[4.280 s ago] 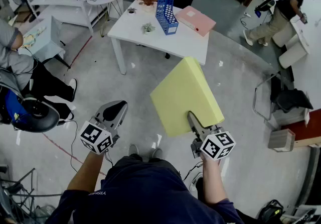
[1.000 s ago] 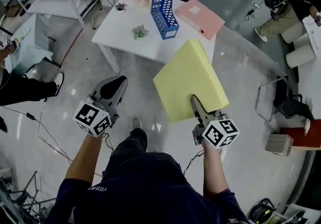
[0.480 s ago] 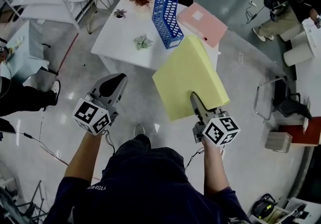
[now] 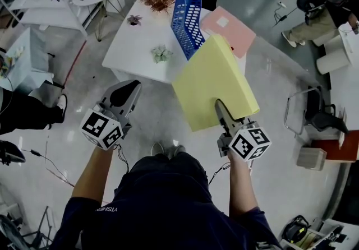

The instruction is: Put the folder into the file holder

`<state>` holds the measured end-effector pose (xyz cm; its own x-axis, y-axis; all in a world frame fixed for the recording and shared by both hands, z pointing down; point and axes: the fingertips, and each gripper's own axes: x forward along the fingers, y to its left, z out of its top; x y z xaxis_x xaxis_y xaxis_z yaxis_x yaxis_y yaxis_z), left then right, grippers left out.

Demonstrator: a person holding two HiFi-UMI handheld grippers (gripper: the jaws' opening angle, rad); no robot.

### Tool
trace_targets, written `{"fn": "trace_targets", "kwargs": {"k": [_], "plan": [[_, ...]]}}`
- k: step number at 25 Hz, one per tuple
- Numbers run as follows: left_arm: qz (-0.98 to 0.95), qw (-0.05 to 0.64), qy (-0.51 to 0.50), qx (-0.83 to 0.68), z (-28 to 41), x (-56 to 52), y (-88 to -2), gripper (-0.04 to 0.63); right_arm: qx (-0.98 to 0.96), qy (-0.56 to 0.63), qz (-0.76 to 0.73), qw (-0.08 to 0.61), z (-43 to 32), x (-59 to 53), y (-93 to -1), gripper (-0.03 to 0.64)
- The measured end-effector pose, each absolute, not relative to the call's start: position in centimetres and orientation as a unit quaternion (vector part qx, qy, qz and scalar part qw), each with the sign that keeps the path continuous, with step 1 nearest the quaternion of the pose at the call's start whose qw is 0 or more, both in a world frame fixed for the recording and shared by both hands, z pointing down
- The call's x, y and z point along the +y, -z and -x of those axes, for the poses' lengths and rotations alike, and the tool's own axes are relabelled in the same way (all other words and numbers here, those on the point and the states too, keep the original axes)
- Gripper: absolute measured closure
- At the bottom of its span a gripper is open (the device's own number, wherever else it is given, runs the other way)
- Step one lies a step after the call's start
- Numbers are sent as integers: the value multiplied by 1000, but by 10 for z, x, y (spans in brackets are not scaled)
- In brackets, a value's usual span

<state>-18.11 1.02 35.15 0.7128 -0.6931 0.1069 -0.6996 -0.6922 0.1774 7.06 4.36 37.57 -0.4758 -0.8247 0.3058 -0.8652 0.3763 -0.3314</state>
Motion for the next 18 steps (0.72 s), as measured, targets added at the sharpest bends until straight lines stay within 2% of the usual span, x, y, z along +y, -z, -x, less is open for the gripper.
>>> {"fn": "trace_targets", "kwargs": {"k": [18], "plan": [[-915, 95, -14, -392, 165, -51, -350, 552, -845, -214, -490, 23, -85, -26, -360, 486]]}}
